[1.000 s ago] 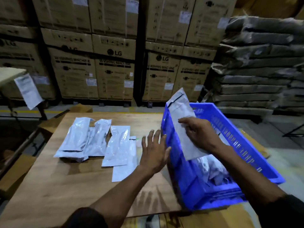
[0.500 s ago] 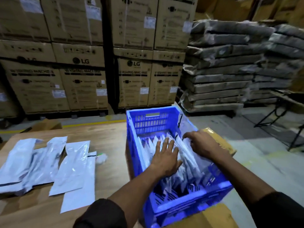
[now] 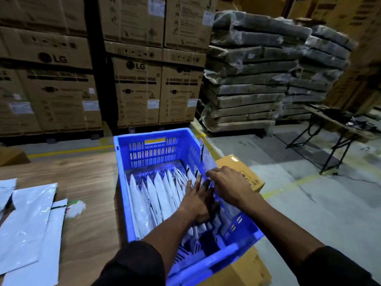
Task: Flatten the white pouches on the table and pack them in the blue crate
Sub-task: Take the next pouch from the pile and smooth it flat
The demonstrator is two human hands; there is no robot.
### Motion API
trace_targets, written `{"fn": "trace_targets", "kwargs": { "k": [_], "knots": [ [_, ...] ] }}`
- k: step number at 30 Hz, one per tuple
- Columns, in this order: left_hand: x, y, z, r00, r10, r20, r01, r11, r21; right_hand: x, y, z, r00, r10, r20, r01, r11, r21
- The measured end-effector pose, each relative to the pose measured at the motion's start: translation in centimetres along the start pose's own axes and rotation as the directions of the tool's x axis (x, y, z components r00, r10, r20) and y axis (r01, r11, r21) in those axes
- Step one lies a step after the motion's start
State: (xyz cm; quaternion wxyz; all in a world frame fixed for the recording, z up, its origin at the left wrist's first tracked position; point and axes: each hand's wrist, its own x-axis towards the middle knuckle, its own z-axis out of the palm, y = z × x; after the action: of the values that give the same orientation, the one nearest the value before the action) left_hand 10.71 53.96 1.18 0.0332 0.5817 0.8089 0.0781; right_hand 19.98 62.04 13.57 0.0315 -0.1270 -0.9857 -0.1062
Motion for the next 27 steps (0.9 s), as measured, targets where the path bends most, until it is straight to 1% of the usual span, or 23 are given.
{"fn": "trace_targets", "kwargs": {
  "k": [3, 6, 9, 11, 15, 17, 20, 24, 27],
  "knots": [
    [0.0, -0.4, 0.8, 0.999, -0.019, 0.037, 0.017, 0.999, 0.046, 0.3, -0.5, 0.4, 1.0, -0.023, 0.003, 0.023, 1.0, -0.018],
    [-0.3, -0.6, 0.1, 0.991, -0.081, 0.103, 0.077, 0.996, 0.05, 0.7, -1.1, 1.2, 0.997, -0.046, 0.06, 0.047, 0.999, -0.025],
    [-0.5, -0.4, -1.0, 0.975, -0.13, 0.181, 0.115, 0.989, 0.091, 1.3, -1.6, 2.7, 0.993, -0.02, 0.117, 0.024, 0.999, -0.03],
    [-0.4, -0.4, -0.9, 0.971, -0.155, 0.182, 0.134, 0.983, 0.122, 1.6, -1.8, 4.1, 0.99, 0.006, 0.14, -0.001, 0.999, -0.037],
    [-0.3, -0.7, -0.8, 0.974, -0.185, 0.131, 0.163, 0.973, 0.165, 1.9, -1.9, 6.5, 0.98, 0.03, 0.195, -0.03, 1.0, -0.005],
    [-0.4, -1.0, -1.0, 0.972, -0.195, 0.133, 0.173, 0.972, 0.162, 2.1, -1.9, 7.5, 0.968, 0.02, 0.251, -0.025, 1.0, 0.018],
    [-0.9, -1.6, -1.5, 0.969, -0.172, 0.178, 0.149, 0.979, 0.139, 2.5, -2.1, 8.4, 0.945, 0.004, 0.328, -0.039, 0.994, 0.1],
    [-2.2, -2.1, -1.8, 0.981, -0.094, 0.169, 0.092, 0.996, 0.015, 2.8, -2.1, 8.9, 0.937, 0.003, 0.351, -0.069, 0.982, 0.177],
    [-3.4, -2.4, -1.8, 0.981, -0.099, 0.168, 0.1, 0.995, 0.003, 2.9, -1.9, 9.2, 0.94, -0.004, 0.34, -0.089, 0.962, 0.258]
  ]
}}
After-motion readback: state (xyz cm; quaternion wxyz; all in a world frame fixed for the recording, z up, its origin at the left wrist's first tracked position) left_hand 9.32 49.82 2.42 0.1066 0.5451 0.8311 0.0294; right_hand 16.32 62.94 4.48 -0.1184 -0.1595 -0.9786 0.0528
